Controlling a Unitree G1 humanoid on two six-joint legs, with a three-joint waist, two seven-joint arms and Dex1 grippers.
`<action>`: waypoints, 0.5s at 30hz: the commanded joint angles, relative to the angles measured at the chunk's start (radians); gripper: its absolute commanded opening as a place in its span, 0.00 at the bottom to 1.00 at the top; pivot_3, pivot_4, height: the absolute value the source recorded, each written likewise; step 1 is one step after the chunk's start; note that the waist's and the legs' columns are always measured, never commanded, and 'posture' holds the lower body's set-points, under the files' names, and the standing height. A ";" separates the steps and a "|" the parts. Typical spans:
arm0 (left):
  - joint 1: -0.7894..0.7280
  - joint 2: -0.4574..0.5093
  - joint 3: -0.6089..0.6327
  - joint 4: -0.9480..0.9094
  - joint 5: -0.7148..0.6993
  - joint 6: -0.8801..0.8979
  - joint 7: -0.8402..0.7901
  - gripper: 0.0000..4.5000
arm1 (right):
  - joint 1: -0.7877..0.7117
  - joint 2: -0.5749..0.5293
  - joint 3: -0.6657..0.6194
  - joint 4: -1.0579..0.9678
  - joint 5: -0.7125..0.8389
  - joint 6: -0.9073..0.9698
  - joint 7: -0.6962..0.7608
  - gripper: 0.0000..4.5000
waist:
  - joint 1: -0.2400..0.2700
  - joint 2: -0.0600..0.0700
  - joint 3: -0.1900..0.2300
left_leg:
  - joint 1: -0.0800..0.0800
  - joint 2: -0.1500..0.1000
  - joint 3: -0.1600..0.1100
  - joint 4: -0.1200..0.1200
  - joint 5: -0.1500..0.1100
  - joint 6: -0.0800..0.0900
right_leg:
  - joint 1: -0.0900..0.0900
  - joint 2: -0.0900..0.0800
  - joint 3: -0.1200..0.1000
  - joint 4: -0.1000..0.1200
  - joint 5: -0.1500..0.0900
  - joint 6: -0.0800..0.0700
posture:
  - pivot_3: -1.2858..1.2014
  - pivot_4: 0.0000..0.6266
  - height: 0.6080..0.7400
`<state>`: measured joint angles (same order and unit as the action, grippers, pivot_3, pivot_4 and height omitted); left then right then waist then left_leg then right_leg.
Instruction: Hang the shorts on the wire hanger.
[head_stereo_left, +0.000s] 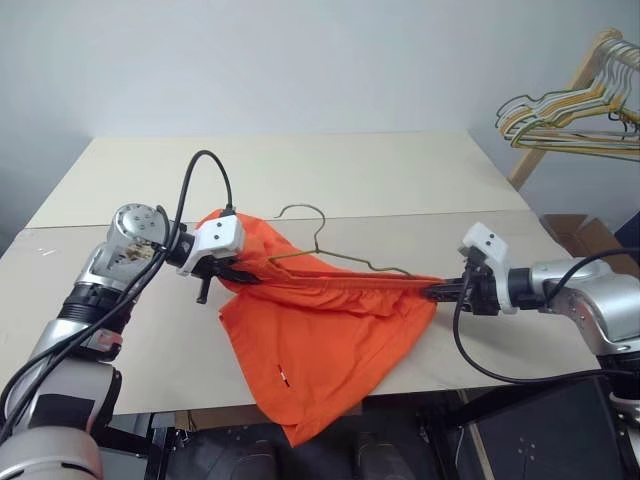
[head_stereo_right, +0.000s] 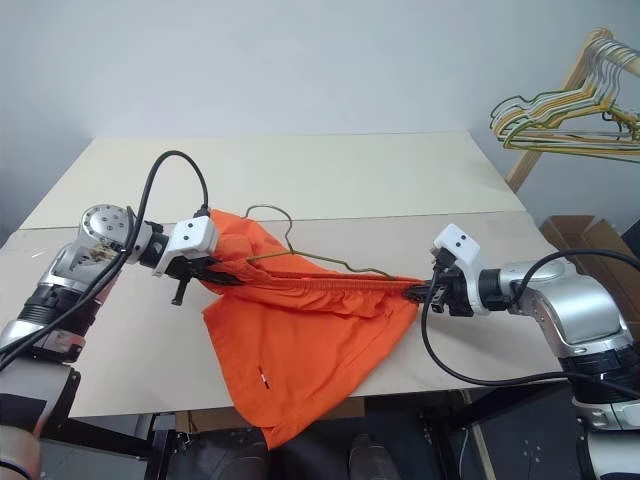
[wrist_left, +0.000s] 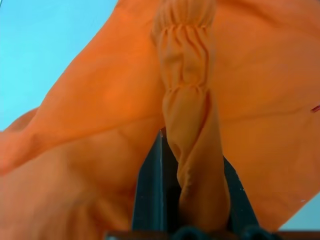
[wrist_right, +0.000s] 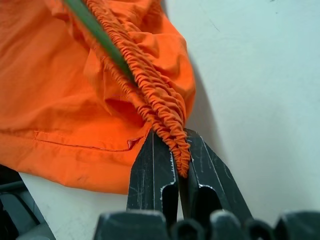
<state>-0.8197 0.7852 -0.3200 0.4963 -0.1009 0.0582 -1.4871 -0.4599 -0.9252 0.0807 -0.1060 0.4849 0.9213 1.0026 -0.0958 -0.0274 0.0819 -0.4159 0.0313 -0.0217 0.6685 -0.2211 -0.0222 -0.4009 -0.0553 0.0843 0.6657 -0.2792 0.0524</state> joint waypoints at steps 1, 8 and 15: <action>-0.010 0.086 0.013 0.077 0.102 0.012 0.039 0.00 | -0.002 -0.092 -0.061 0.056 -0.056 -0.007 -0.018 0.00 | 0.000 0.000 0.000 | 0.000 0.000 0.000 0.000 0.000 0.000 | 0.000 0.000 0.000 0.000 0.000 0.000 | 0.48 0.06 1.00; 0.005 0.090 -0.039 0.060 0.143 -0.027 0.023 0.00 | -0.046 -0.089 -0.082 -0.048 -0.012 -0.025 0.001 0.00 | -0.001 0.000 0.000 | 0.000 0.000 0.000 0.000 0.000 0.000 | 0.000 0.000 0.000 0.000 0.000 0.000 | 0.48 0.05 1.00; -0.021 0.027 -0.055 0.029 0.161 -0.018 0.035 0.00 | -0.076 -0.042 -0.022 -0.246 0.032 0.007 -0.008 0.00 | 0.001 0.000 0.000 | 0.000 0.000 0.000 0.000 0.000 0.000 | 0.000 0.000 0.000 0.000 0.000 0.000 | 0.48 0.05 1.00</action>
<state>-0.8238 0.7949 -0.3755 0.5013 0.0108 0.0267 -1.4643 -0.5072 -0.9528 0.0905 -0.3179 0.5149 0.9135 1.0152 -0.0950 -0.0274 0.0819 -0.4165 0.0314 -0.0217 0.6686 -0.2211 -0.0222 -0.4012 -0.0554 0.0842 0.6656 -0.2792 0.0525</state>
